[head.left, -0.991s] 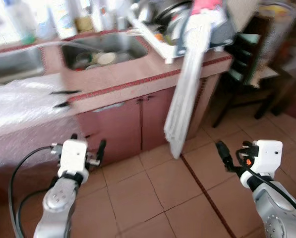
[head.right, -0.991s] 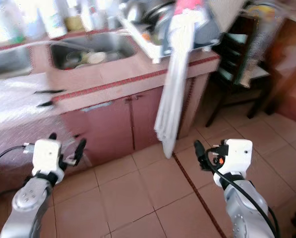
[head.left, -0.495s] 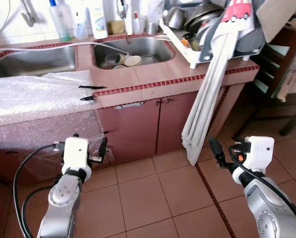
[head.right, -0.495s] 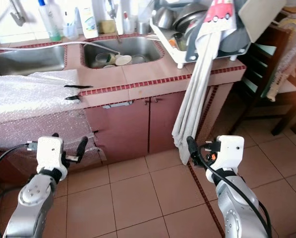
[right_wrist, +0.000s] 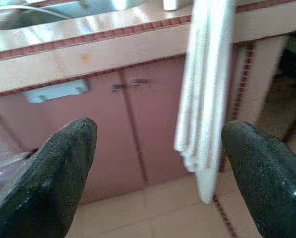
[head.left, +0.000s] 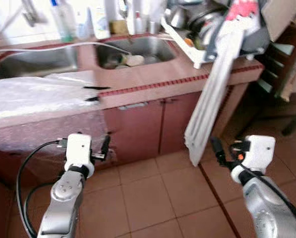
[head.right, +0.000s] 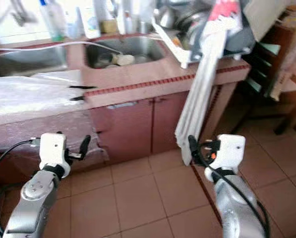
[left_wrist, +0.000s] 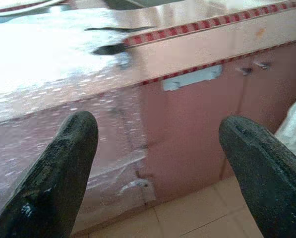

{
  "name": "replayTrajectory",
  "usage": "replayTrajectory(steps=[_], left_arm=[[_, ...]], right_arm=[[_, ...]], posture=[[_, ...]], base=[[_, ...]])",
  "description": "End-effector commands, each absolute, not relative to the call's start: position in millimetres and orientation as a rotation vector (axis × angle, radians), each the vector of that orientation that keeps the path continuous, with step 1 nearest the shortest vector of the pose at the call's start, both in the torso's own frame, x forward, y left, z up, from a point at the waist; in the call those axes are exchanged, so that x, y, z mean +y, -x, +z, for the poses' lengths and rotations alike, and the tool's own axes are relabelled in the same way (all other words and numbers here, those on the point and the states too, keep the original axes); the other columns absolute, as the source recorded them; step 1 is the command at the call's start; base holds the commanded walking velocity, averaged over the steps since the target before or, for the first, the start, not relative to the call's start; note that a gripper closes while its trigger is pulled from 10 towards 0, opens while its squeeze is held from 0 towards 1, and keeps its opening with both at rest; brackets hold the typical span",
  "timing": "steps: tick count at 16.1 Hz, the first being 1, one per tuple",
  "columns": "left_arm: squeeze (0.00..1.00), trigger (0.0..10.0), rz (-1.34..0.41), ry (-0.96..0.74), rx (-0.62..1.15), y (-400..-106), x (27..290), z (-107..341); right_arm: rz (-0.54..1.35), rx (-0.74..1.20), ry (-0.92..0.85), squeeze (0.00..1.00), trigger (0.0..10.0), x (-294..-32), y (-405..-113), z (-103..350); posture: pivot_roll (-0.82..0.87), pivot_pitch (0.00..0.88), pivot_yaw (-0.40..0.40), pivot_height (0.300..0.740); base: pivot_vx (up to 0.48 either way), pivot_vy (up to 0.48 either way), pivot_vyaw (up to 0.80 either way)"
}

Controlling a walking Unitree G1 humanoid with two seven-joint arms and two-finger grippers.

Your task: Kitchen organization

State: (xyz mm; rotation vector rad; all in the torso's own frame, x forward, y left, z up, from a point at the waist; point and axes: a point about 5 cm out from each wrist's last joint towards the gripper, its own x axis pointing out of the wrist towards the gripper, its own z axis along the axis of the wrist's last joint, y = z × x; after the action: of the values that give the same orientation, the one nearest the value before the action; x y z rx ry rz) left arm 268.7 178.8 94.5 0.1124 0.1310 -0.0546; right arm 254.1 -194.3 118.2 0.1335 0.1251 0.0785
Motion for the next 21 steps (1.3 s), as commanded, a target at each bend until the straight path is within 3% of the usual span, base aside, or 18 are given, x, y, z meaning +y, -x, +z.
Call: replayTrajectory(steps=[1, 14, 21], left_arm=[[0.0, 10.0, -0.045, -0.112, 0.123, -270.0, 179.5, 99.1], [0.0, 10.0, -0.066, -0.105, 0.138, -270.9, 171.2, 101.3], [0.0, 10.0, -0.035, -0.1, 0.103, -275.7, 164.3, 103.6]], right_arm=[[0.069, 0.124, -0.133, 0.0, 10.0, -194.2, -253.1, 118.8], [0.057, 0.118, -0.139, 0.0, 10.0, -189.1, -255.8, 119.9], [0.109, 0.122, -0.117, 0.0, 10.0, -186.2, -266.2, 125.1]], posture=[[-0.11, 0.054, 0.053, 0.74], [-0.12, 0.06, 0.055, 0.74], [-0.12, 0.055, -0.013, 0.74]], base=[[0.0, 0.0, 0.0], [0.0, 0.443, 0.0], [0.0, 0.411, 0.0]])
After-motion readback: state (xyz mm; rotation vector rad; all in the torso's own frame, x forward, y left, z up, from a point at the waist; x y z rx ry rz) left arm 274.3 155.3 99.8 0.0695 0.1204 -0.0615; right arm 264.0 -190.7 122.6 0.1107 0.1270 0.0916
